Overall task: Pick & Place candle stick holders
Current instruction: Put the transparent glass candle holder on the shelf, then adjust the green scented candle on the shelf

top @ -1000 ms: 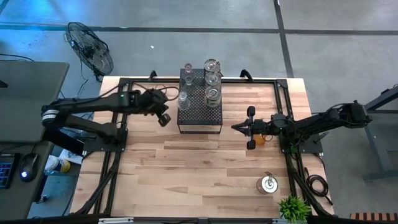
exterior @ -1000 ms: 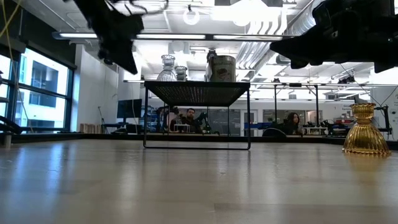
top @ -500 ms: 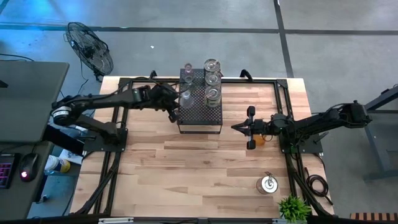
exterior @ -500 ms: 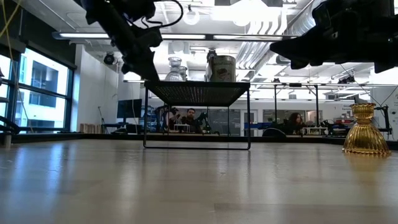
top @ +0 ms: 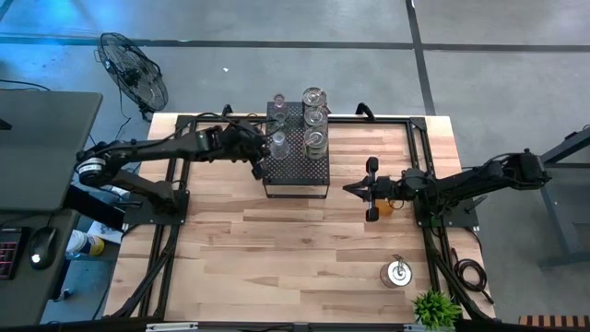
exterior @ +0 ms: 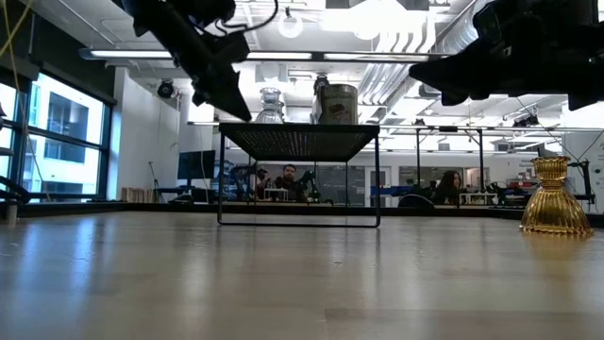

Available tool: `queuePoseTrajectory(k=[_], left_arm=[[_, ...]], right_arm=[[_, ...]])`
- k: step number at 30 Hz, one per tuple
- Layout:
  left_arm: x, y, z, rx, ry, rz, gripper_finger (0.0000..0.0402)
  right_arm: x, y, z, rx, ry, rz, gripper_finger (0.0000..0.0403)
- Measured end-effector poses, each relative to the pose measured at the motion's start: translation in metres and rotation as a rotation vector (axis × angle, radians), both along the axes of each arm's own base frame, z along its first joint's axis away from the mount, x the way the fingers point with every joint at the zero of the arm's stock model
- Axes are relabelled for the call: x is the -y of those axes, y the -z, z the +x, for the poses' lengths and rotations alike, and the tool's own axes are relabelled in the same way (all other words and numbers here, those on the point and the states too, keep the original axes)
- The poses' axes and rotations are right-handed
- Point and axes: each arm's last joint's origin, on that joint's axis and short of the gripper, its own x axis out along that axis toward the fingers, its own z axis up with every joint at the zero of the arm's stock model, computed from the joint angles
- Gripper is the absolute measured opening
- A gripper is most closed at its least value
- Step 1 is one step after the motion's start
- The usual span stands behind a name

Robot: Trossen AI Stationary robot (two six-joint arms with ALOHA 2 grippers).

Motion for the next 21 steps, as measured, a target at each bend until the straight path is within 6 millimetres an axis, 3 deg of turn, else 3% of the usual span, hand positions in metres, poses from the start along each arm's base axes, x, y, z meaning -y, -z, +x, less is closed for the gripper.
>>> queuePoseTrajectory(k=[4, 8, 15, 18, 21], left_arm=[[0.011, -0.001, -0.003, 0.078, 0.075, 0.071, 0.0], [0.023, 0.015, -0.017, 0.224, 0.179, 0.085, 0.0], [0.035, 0.039, -0.053, 0.43, 0.208, 0.136, 0.0], [0.039, 0.042, -0.065, 0.485, 0.208, 0.159, 0.0], [0.041, 0.046, -0.072, 0.493, 0.209, 0.167, 0.0]], right_arm=[[0.002, -0.008, 0.007, -0.008, 0.054, 0.064, 0.0001], [0.002, -0.018, 0.022, -0.13, 0.108, 0.124, 0.0001], [-0.004, -0.06, 0.043, -0.418, 0.211, 0.165, 0.0], [0.004, -0.075, 0.049, -0.413, 0.24, 0.193, 0.0], [0.014, -0.078, 0.061, -0.358, 0.23, 0.22, 0.0]])
